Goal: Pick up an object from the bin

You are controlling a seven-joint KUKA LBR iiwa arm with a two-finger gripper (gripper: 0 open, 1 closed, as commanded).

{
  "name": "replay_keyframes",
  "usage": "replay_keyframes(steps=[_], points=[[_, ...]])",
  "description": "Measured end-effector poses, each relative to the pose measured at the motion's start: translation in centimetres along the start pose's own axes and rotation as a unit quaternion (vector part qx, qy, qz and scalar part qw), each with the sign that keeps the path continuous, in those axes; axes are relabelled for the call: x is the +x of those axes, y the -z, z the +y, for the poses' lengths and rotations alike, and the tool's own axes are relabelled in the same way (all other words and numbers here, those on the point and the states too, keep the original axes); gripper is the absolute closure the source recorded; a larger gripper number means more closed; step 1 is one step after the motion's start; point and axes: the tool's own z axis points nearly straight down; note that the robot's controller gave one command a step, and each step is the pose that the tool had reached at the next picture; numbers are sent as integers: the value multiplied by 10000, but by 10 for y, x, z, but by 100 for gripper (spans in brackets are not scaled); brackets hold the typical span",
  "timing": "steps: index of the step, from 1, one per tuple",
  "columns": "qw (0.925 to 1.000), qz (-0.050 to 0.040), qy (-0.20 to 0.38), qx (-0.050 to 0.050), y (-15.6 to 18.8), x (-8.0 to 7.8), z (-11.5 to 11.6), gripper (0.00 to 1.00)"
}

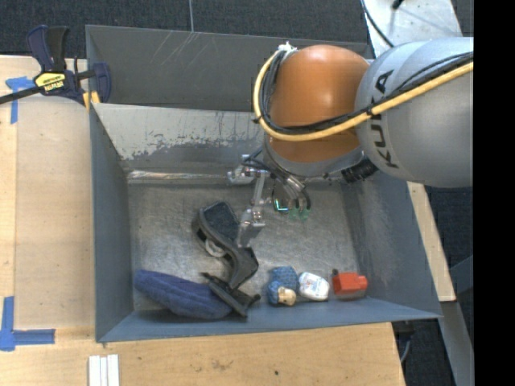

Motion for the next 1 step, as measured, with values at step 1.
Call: replay_keyframes(steps=[1], points=[[9997,-70,-218,-7,-101,15,-20,0]])
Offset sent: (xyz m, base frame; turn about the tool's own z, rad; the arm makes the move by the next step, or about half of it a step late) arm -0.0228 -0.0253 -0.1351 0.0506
